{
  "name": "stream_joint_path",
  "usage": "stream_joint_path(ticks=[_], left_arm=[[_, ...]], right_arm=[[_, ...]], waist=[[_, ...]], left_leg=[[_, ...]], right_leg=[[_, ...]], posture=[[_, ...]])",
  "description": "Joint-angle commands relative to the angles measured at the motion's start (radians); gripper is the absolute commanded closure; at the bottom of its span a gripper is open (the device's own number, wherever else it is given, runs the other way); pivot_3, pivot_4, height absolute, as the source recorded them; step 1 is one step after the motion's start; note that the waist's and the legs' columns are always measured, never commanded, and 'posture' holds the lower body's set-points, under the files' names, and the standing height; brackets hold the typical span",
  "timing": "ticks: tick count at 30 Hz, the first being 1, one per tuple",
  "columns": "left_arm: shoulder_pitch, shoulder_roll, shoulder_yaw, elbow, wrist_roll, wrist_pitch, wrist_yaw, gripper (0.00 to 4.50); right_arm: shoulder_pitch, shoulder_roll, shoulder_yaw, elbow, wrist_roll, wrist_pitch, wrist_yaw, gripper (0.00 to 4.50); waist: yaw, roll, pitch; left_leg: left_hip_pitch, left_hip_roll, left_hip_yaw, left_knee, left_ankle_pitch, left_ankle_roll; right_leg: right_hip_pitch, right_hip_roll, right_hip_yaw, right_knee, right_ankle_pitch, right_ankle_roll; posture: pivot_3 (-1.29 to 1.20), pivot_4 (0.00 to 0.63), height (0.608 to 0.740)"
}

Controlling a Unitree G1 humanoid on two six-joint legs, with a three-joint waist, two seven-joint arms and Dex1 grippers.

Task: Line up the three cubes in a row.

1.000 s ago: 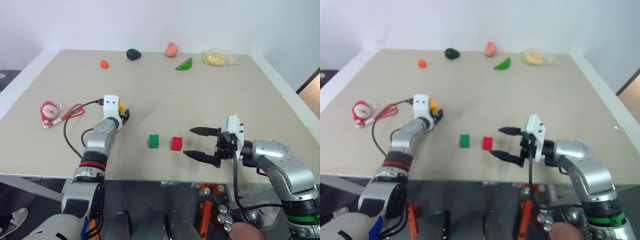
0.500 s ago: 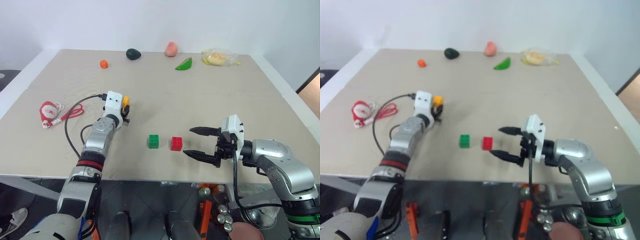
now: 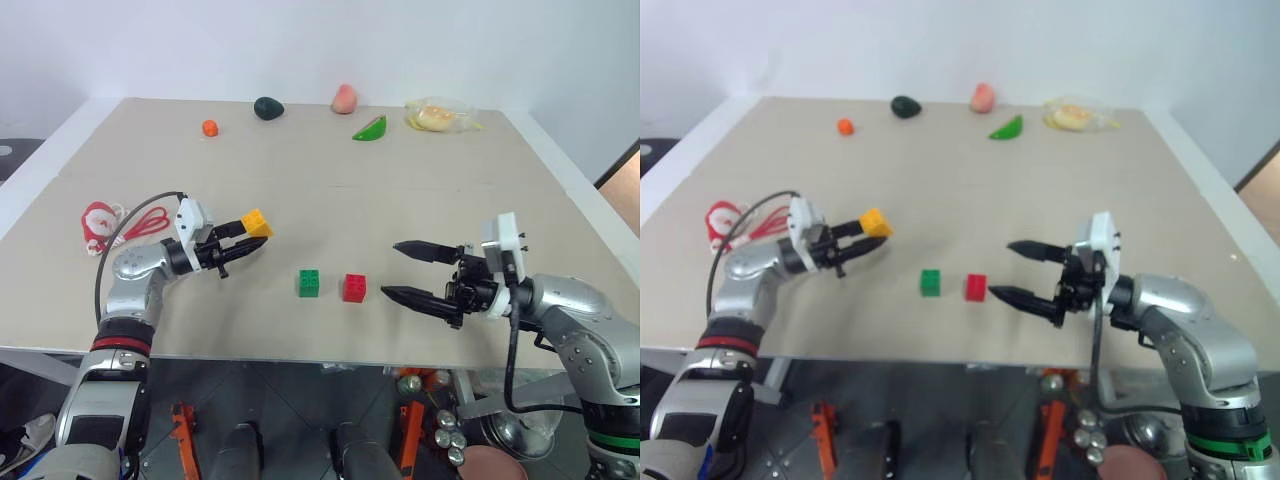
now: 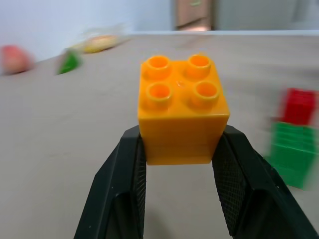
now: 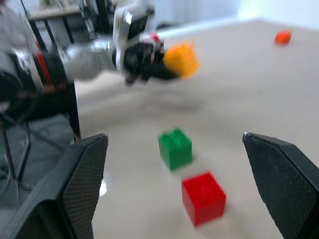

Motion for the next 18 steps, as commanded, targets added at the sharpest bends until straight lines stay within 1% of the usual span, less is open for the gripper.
stream_joint_path(ticks=[1, 7, 12, 18], left_arm=[[-0.013, 0.006, -0.013, 0.024, -0.005, -0.014, -0.094, 3.2], [-0.028, 0.007, -0.049, 0.089, 0.041, -0.078, -0.18, 3.2], [-0.049, 0.028, -0.078, 0.179, 0.092, -0.146, -0.249, 3.2], [-0.091, 0.043, -0.089, 0.296, 0.144, -0.225, -0.283, 3.2]], right_arm=[[-0.009, -0.001, -0.038, -0.063, 0.047, 0.008, -0.026, 0.0], [0.0, 0.009, -0.039, -0.075, 0.061, 0.011, -0.077, 0.0], [0.026, 0.003, -0.033, -0.091, 0.056, 0.01, -0.089, 0.0], [0.044, -0.004, -0.029, -0.101, 0.046, 0.008, -0.091, 0.0]], waist=[[0.0, 0.0, 0.0], [0.0, 0.0, 0.0], [0.0, 0.0, 0.0], [0.0, 0.0, 0.0]], left_leg=[[0.0, 0.0, 0.0, 0.0, 0.0, 0.0], [0.0, 0.0, 0.0, 0.0, 0.0, 0.0], [0.0, 0.0, 0.0, 0.0, 0.0, 0.0], [0.0, 0.0, -0.001, 0.0, 0.0, 0.0]], right_leg=[[0.0, 0.0, 0.0, 0.0, 0.0, 0.0], [0.0, 0.0, 0.0, 0.0, 0.0, 0.0], [0.0, 0.0, 0.0, 0.0, 0.0, -0.001], [0.0, 0.0, -0.001, 0.0, 0.0, -0.001]], posture=[[0.0, 0.15, 0.74], [0.0, 0.15, 0.74], [0.0, 0.15, 0.74], [0.0, 0.15, 0.74]])
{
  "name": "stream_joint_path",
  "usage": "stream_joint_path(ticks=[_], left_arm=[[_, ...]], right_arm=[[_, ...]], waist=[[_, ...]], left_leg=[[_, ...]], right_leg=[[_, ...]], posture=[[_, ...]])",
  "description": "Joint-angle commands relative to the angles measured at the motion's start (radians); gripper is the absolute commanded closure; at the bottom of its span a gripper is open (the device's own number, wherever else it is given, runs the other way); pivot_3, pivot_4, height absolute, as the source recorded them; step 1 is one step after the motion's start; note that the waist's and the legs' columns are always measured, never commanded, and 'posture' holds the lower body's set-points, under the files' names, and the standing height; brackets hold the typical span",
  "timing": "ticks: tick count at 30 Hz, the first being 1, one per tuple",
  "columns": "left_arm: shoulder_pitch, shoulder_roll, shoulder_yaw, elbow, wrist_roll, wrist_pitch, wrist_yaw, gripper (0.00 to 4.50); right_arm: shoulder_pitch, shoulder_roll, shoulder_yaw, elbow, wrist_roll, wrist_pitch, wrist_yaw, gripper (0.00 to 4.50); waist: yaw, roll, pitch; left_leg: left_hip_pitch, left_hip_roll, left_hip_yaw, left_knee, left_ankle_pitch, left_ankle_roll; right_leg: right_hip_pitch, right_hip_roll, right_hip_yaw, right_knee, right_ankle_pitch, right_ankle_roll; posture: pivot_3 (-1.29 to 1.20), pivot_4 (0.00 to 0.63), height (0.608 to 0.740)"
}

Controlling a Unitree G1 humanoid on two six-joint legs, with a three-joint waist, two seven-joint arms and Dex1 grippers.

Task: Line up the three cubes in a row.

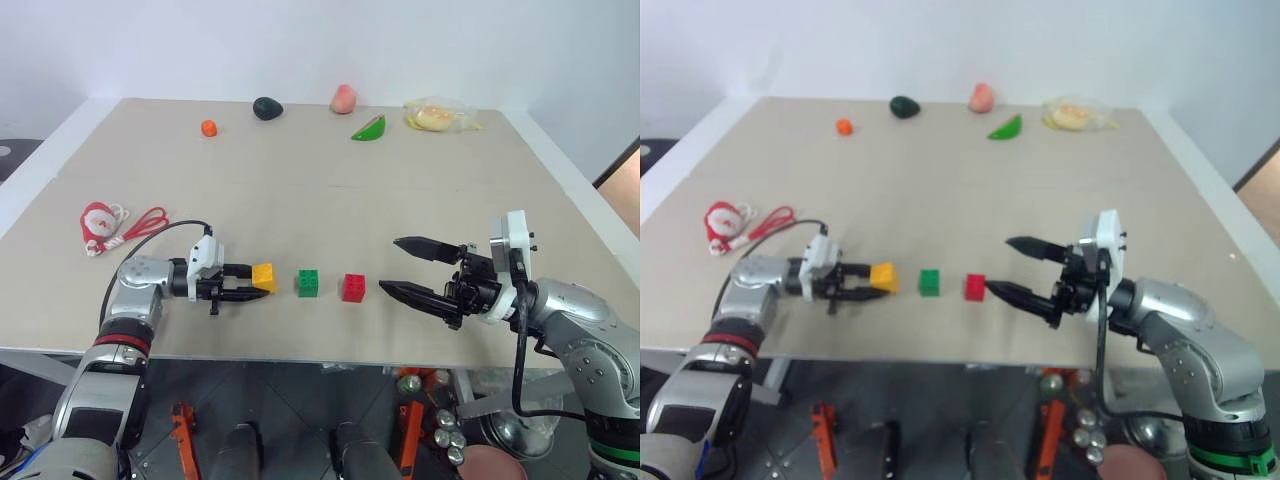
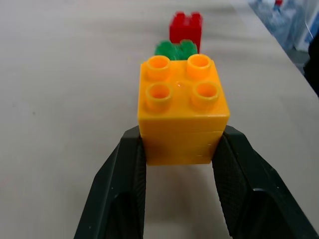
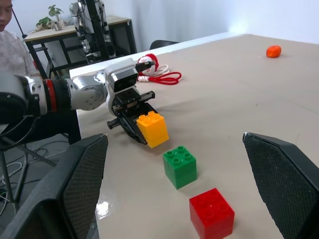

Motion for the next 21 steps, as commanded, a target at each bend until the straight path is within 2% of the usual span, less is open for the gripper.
stream_joint_path(ticks=[1, 9, 21], left_arm=[[-0.05, 0.02, 0.006, 0.061, 0.024, -0.05, -0.017, 3.2], [-0.115, 0.026, 0.005, 0.173, 0.075, -0.102, -0.026, 3.2], [-0.116, 0.003, -0.004, 0.197, 0.086, -0.114, -0.032, 3.2]], right_arm=[[-0.001, -0.014, -0.024, -0.042, 0.007, -0.011, -0.003, 0.0], [0.003, -0.015, -0.02, -0.044, 0.0, -0.014, -0.002, 0.0], [0.007, -0.026, -0.025, -0.041, -0.005, -0.013, 0.002, 0.0]], waist=[[0.0, 0.0, 0.0], [0.0, 0.0, 0.0], [0.0, 0.0, 0.0]], left_leg=[[0.0, 0.0, 0.0, 0.0, 0.0, 0.0], [-0.001, 0.0, 0.0, 0.0, 0.0, 0.0], [-0.001, 0.0, -0.001, 0.0, 0.0, 0.0]], right_leg=[[0.0, 0.0, 0.0, 0.0, 0.0, 0.0], [0.0, 0.0, -0.001, 0.0, 0.0, 0.0], [0.0, 0.0, -0.001, 0.0, 0.0, -0.001]], posture=[[0.0, 0.15, 0.74], [0.0, 0.15, 0.74], [0.0, 0.15, 0.74]])
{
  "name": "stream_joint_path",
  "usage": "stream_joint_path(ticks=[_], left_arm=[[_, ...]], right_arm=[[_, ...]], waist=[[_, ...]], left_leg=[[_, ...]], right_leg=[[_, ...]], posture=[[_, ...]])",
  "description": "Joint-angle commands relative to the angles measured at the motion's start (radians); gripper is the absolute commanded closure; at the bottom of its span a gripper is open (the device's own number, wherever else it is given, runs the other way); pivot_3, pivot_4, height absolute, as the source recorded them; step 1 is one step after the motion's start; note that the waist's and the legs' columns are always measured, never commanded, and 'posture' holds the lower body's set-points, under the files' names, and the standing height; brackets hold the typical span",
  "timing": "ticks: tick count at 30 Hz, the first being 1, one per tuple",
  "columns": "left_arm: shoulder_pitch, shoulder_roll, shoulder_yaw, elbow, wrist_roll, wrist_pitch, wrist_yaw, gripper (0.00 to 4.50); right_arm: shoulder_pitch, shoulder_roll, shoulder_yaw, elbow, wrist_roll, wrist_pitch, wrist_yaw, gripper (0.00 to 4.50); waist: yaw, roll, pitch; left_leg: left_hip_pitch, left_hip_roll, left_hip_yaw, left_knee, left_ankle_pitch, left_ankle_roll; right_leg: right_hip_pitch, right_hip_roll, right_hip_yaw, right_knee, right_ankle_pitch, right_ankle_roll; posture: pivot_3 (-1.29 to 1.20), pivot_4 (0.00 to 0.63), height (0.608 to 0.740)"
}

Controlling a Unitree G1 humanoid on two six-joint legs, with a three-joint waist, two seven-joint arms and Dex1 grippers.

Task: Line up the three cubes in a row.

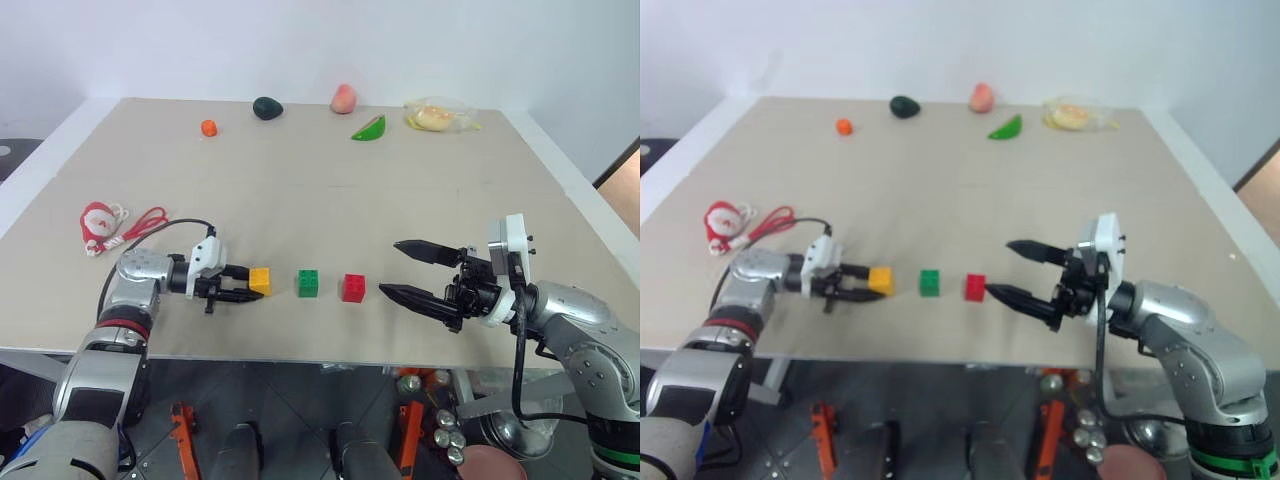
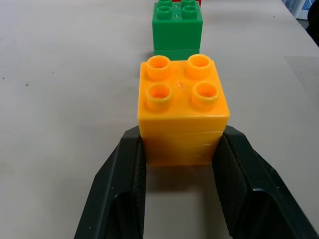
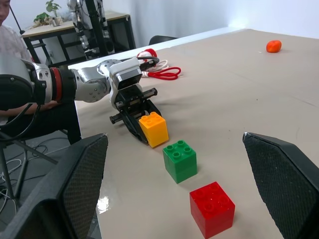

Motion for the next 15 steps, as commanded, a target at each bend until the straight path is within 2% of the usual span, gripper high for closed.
stream_joint_path(ticks=[1, 3, 5, 6, 7, 8, 15], left_arm=[[-0.017, 0.001, 0.006, 0.006, 0.005, -0.001, -0.013, 3.2], [-0.018, 0.0, 0.006, 0.011, 0.011, 0.021, -0.004, 2.18], [-0.018, -0.002, 0.011, 0.012, 0.01, 0.025, 0.004, 1.87], [-0.015, -0.003, 0.013, 0.012, 0.011, 0.015, 0.012, 1.34], [-0.012, -0.004, 0.016, 0.01, 0.013, -0.003, 0.022, 1.14], [-0.007, -0.004, 0.019, 0.01, 0.016, -0.024, 0.035, 0.7], [0.014, 0.036, 0.026, 0.015, 0.032, -0.076, 0.081, 0.7]], right_arm=[[-0.005, -0.018, -0.024, -0.032, 0.0, -0.013, 0.001, 0.0], [-0.01, -0.02, -0.022, -0.028, 0.0, -0.012, 0.002, 0.0], [-0.015, -0.022, -0.019, -0.024, 0.0, -0.011, 0.002, 0.0], [-0.016, -0.023, -0.017, -0.022, -0.002, -0.011, 0.004, 0.0], [-0.017, -0.024, -0.016, -0.02, -0.003, -0.013, 0.006, 0.0], [-0.018, -0.025, -0.015, -0.017, -0.004, -0.013, 0.009, 0.0], [-0.047, -0.029, -0.001, 0.006, -0.01, -0.014, 0.026, 0.0]], waist=[[0.0, 0.0, 0.0], [0.0, 0.0, 0.0], [0.0, 0.0, 0.0], [0.0, 0.0, 0.0], [0.0, 0.0, 0.0], [0.0, 0.0, 0.0], [0.0, 0.0, 0.0]], left_leg=[[0.0, 0.0, 0.0, 0.0, 0.0, 0.0], [0.0, 0.0, 0.0, 0.0, 0.0, 0.0], [0.0, 0.0, 0.0, 0.0, 0.0, 0.0], [0.0, 0.0, 0.0, 0.0, 0.0, 0.0], [0.0, 0.0, 0.0, 0.0, 0.0, 0.0], [0.0, 0.0, 0.0, 0.0, 0.0, 0.0], [0.0, 0.0, 0.0, 0.0, 0.0, 0.0]], right_leg=[[0.0, 0.0, 0.0, 0.0, 0.0, 0.0], [0.0, 0.0, 0.0, 0.0, 0.0, 0.0], [0.0, 0.0, 0.0, 0.0, 0.0, 0.0], [0.0, 0.0, 0.0, 0.0, 0.0, 0.0], [0.0, 0.0, 0.0, 0.0, 0.0, 0.0], [0.0, 0.0, 0.0, 0.0, 0.0, 0.0], [0.0, 0.0, 0.0, 0.0, 0.0, 0.0]], posture=[[0.0, 0.15, 0.74], [0.0, 0.15, 0.74], [0.0, 0.15, 0.74], [0.0, 0.15, 0.74], [0.0, 0.15, 0.74], [0.0, 0.15, 0.74], [0.0, 0.15, 0.74]])
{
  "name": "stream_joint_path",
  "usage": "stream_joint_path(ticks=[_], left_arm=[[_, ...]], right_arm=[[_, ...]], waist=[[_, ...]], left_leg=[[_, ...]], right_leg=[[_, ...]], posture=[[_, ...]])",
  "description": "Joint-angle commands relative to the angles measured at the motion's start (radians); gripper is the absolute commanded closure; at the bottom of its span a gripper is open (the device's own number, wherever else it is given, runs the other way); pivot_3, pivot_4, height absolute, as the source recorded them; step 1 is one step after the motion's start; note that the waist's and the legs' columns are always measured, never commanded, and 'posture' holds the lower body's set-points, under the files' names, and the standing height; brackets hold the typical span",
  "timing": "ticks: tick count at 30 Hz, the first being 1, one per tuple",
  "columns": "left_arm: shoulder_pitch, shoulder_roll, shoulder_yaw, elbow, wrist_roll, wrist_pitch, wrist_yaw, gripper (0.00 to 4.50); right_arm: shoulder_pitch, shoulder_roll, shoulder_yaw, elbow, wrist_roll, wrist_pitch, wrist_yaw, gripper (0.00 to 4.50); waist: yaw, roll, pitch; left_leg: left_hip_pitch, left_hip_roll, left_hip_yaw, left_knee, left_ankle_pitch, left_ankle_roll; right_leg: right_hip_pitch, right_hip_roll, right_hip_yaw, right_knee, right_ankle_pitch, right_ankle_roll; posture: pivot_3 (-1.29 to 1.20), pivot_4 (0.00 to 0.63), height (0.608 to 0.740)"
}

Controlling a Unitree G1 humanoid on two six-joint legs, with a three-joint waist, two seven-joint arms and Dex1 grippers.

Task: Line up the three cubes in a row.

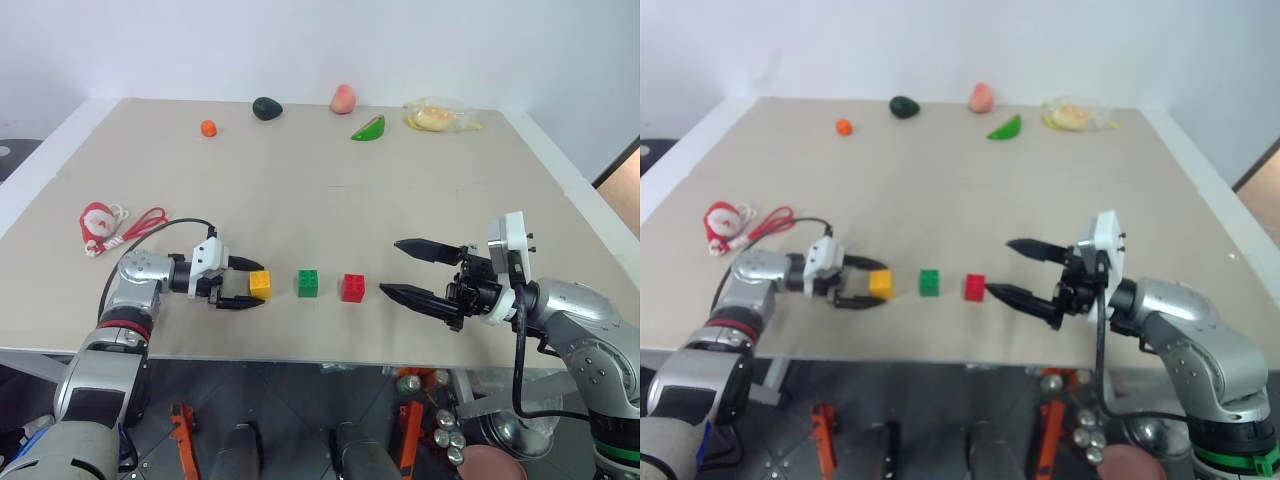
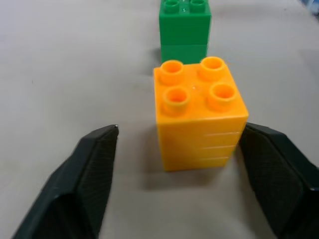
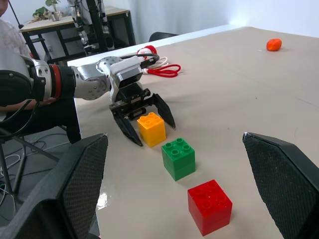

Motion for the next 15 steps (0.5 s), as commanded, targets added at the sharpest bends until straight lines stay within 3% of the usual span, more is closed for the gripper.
stream_joint_path(ticks=[1, 4, 10, 15], left_arm=[[0.018, 0.043, 0.025, 0.003, 0.001, -0.017, 0.012, 0.7], [0.046, 0.087, 0.042, -0.024, -0.022, 0.002, -0.03, 0.7], [0.193, 0.202, 0.053, -0.249, -0.119, 0.155, -0.078, 0.7], [0.343, 0.217, 0.171, -0.468, -0.182, 0.35, 0.17, 0.7]], right_arm=[[-0.033, -0.017, -0.005, 0.003, -0.005, -0.014, 0.022, 0.0], [-0.055, -0.025, -0.002, 0.024, -0.012, -0.016, 0.042, 0.0], [-0.113, -0.04, 0.007, 0.091, -0.038, -0.031, 0.09, 0.0], [-0.09, -0.022, 0.038, 0.128, -0.104, -0.058, 0.068, 0.0]], waist=[[-0.001, 0.0, 0.0], [-0.001, 0.0, 0.0], [-0.009, 0.0, 0.0], [-0.003, 0.0, 0.0]], left_leg=[[0.0, 0.0, 0.0, 0.0, 0.0, 0.0], [0.0, 0.001, 0.0, 0.0, 0.0, 0.0], [0.001, 0.003, 0.001, -0.001, 0.0, 0.0], [0.001, 0.003, 0.0, -0.001, 0.0, 0.0]], right_leg=[[0.0, 0.0, 0.0, 0.0, 0.0, 0.0], [0.0, 0.0, 0.0, 0.0, 0.0, 0.0], [-0.001, 0.0, -0.001, 0.0, 0.0, -0.002], [-0.001, 0.0, -0.002, 0.001, -0.001, -0.004]], posture=[[0.0, 0.15, 0.74], [0.0, 0.15, 0.74], [0.0, 0.15, 0.74], [0.0, 0.15, 0.74]])
